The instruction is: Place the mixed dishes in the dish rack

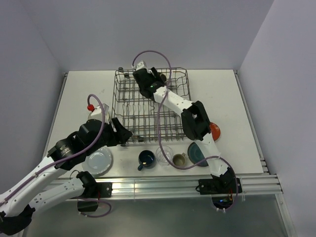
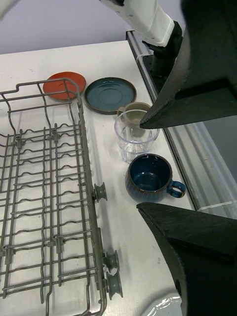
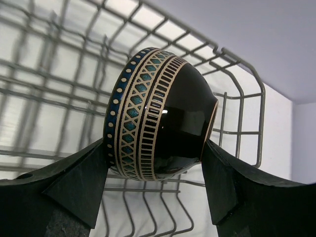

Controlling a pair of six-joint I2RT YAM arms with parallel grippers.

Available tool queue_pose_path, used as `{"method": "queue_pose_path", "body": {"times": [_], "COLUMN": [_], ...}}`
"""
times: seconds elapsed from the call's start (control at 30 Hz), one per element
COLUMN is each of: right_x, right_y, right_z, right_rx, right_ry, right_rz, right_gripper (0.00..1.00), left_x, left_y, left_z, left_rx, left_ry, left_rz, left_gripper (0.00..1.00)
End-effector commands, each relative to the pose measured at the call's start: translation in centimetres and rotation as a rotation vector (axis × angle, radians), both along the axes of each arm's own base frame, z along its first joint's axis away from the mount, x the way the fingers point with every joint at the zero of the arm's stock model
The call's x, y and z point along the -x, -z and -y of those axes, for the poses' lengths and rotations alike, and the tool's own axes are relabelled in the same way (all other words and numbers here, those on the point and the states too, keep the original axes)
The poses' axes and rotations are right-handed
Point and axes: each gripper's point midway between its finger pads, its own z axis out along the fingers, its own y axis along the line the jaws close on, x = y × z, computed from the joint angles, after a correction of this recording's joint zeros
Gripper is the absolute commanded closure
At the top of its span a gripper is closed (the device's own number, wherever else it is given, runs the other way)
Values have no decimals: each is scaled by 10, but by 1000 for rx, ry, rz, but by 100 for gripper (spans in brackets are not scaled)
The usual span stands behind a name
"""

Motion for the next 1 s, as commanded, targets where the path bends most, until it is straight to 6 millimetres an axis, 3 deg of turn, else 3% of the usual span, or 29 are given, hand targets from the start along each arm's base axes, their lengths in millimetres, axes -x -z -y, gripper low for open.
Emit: {"method": "queue_pose_path", "body": {"times": [0.0, 0.37, 0.57, 0.7, 0.8, 0.9, 0.93, 0.97], "right_x": [-22, -44, -50, -52, -51, -52, -50, -49], "right_y": [-52, -8, 13, 25, 30, 30, 28, 28], "right_z": [21, 63, 60, 52, 46, 41, 40, 40], "right_rx": [86, 241, 283, 266, 248, 224, 211, 203], "right_ry": [80, 138, 114, 76, 53, 46, 50, 51], "right_rz": [156, 79, 40, 14, 3, -3, -1, -2], "right_gripper": [100, 100, 100, 100, 91, 70, 48, 33], "left_x": [-6, -12, -18, -27, -33, -38, -41, -44], "left_y": [-3, 5, 3, -12, -28, -42, -44, -46], "left_z": [7, 16, 14, -1, -16, -21, -22, -20], "left_rx": [1, -3, -24, -30, -31, -20, -24, -30], "left_ry": [23, 35, 3, -93, -179, -212, -219, -224], "left_rz": [45, 41, 35, 63, 95, 125, 130, 129], "left_gripper": [33, 33, 31, 21, 13, 5, 4, 1]}}
